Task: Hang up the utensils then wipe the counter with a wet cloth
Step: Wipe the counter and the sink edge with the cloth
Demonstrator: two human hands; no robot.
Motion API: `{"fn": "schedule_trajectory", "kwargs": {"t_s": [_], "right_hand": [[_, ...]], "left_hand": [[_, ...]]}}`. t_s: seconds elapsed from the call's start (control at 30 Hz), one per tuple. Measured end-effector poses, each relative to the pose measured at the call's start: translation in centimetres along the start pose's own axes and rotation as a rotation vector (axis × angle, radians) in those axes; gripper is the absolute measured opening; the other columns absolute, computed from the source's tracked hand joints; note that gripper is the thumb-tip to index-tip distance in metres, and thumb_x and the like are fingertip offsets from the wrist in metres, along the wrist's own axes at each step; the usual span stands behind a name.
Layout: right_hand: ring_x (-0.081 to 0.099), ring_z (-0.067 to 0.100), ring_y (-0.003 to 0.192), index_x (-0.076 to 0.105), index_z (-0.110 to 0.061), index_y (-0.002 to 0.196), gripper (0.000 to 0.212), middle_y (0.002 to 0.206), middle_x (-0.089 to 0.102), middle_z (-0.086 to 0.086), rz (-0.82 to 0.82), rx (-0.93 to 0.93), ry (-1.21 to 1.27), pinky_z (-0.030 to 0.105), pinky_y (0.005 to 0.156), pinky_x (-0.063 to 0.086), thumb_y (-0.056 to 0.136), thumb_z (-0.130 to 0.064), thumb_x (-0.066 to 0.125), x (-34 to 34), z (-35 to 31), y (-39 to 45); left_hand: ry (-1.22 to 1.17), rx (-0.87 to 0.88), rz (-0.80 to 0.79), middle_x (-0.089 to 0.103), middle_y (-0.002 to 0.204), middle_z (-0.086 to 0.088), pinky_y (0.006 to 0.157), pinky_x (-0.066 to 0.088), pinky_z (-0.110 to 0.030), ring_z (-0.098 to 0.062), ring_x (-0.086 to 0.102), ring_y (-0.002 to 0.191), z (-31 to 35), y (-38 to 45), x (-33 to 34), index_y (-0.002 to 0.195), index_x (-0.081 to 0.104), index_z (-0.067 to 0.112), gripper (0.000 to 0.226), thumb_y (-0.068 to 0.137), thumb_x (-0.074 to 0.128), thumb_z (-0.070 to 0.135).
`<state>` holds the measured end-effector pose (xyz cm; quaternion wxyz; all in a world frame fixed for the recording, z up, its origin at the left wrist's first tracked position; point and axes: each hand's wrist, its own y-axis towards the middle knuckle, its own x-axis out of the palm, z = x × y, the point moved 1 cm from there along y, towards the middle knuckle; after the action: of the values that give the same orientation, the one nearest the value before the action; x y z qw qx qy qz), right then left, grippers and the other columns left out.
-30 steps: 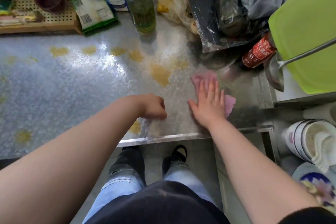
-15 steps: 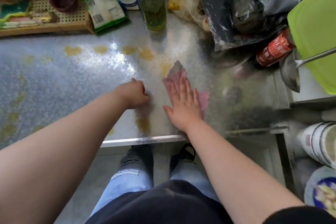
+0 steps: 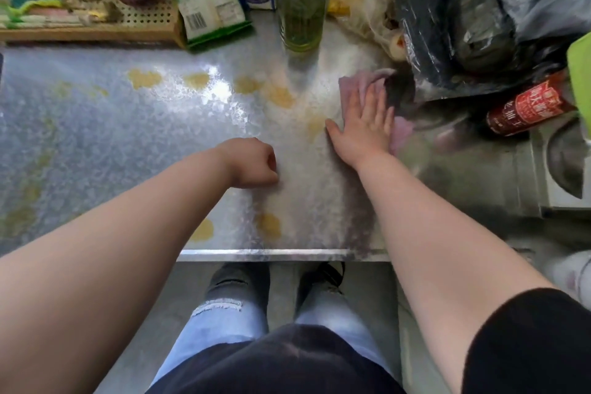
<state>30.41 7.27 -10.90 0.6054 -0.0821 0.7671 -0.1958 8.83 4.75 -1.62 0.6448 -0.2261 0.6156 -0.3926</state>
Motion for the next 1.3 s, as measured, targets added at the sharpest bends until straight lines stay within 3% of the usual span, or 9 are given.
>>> {"fn": "schedule_trajectory", "kwargs": {"t_s": [0.17, 0.3, 0.37, 0.5, 0.63, 0.8, 0.87, 1.1, 1.3], "right_hand": [[-0.023, 0.025, 0.153, -0.01, -0.024, 0.161, 0.081, 0.166, -0.024, 0.009, -0.085, -0.244, -0.038, 0.048, 0.124, -0.01, 0.099, -0.057, 0.032, 0.9, -0.7, -2.3], [-0.015, 0.028, 0.155, -0.006, -0.017, 0.161, 0.08, 0.168, -0.015, 0.011, 0.026, 0.022, -0.027, 0.052, 0.125, -0.001, 0.1, -0.054, 0.031, 0.9, 6.3, -4.1], [-0.009, 0.031, 0.156, 0.0, -0.015, 0.162, 0.081, 0.169, -0.008, 0.014, 0.064, 0.136, -0.02, 0.055, 0.125, 0.003, 0.099, -0.055, 0.035, 0.1, 8.7, -3.2], [0.0, 0.041, 0.154, 0.002, -0.018, 0.161, 0.085, 0.167, 0.001, 0.022, 0.023, 0.17, -0.033, 0.054, 0.124, -0.002, 0.098, -0.06, 0.038, -1.4, 8.5, 1.3], [-0.005, 0.041, 0.154, -0.006, -0.019, 0.161, 0.089, 0.168, -0.009, 0.016, -0.005, 0.173, 0.046, 0.054, 0.124, -0.003, 0.097, -0.063, 0.038, -2.4, 6.0, 3.6], [-0.019, 0.034, 0.153, -0.008, -0.016, 0.161, 0.094, 0.166, -0.018, 0.018, -0.054, -0.165, -0.098, 0.052, 0.124, -0.008, 0.095, -0.063, 0.039, 0.3, 2.2, -1.8], [-0.022, 0.03, 0.153, -0.009, -0.018, 0.16, 0.092, 0.165, -0.022, 0.015, -0.078, -0.256, -0.12, 0.05, 0.124, -0.009, 0.095, -0.063, 0.038, 1.4, 1.6, -4.4], [-0.019, 0.03, 0.154, -0.006, -0.018, 0.161, 0.086, 0.167, -0.018, 0.012, -0.036, -0.077, -0.08, 0.052, 0.124, -0.009, 0.098, -0.062, 0.032, -1.0, 0.1, 2.3], [-0.012, 0.031, 0.155, 0.0, -0.019, 0.162, 0.08, 0.168, -0.012, 0.016, 0.021, -0.12, -0.103, 0.05, 0.125, -0.006, 0.1, -0.059, 0.032, -2.9, -0.9, 8.6]], "left_hand": [[0.005, 0.036, -0.047, 0.061, 0.098, -0.011, 0.073, 0.041, -0.031, -0.023, 0.046, 0.079, 0.2, 0.3, -0.7, 0.087, 0.051, 0.025, 0.011, 0.085, 0.054, 0.036], [-0.017, 0.038, -0.071, 0.064, 0.112, -0.008, 0.084, 0.05, -0.033, -0.024, 0.06, 0.092, 0.7, 0.4, -0.8, 0.109, 0.07, 0.015, 0.035, 0.089, 0.055, 0.04], [-0.02, 0.053, -0.049, 0.064, 0.117, -0.014, 0.088, 0.053, -0.037, -0.013, 0.053, 0.079, 0.7, 0.6, -0.4, 0.115, 0.07, 0.012, 0.042, 0.088, 0.055, 0.041], [-0.05, 0.06, -0.006, 0.061, 0.116, -0.017, 0.088, 0.053, -0.042, -0.003, 0.042, 0.07, 0.0, 0.9, 0.0, 0.112, 0.069, 0.009, 0.043, 0.086, 0.054, 0.039], [-0.04, 0.08, 0.018, 0.062, 0.114, -0.015, 0.087, 0.053, -0.04, -0.002, 0.043, 0.069, -0.3, 1.0, 0.0, 0.11, 0.07, 0.011, 0.04, 0.086, 0.054, 0.039], [-0.014, 0.09, -0.008, 0.064, 0.115, -0.009, 0.09, 0.053, -0.037, -0.024, 0.06, 0.095, 0.0, 0.6, -0.4, 0.112, 0.07, 0.02, 0.036, 0.087, 0.055, 0.04], [-0.017, 0.099, -0.016, 0.061, 0.121, -0.008, 0.09, 0.052, -0.036, -0.024, 0.059, 0.096, -0.1, 0.6, -0.7, 0.115, 0.069, 0.024, 0.035, 0.087, 0.055, 0.041], [-0.047, 0.108, -0.046, 0.045, 0.141, -0.011, 0.086, 0.05, -0.032, -0.027, 0.063, 0.099, -0.8, 0.5, -0.4, 0.118, 0.064, 0.031, 0.036, 0.085, 0.055, 0.043], [-0.012, 0.111, -0.045, 0.038, 0.151, -0.013, 0.089, 0.051, -0.036, -0.028, 0.063, 0.101, -1.1, 0.4, -0.1, 0.121, 0.062, 0.029, 0.039, 0.086, 0.055, 0.043]]}}
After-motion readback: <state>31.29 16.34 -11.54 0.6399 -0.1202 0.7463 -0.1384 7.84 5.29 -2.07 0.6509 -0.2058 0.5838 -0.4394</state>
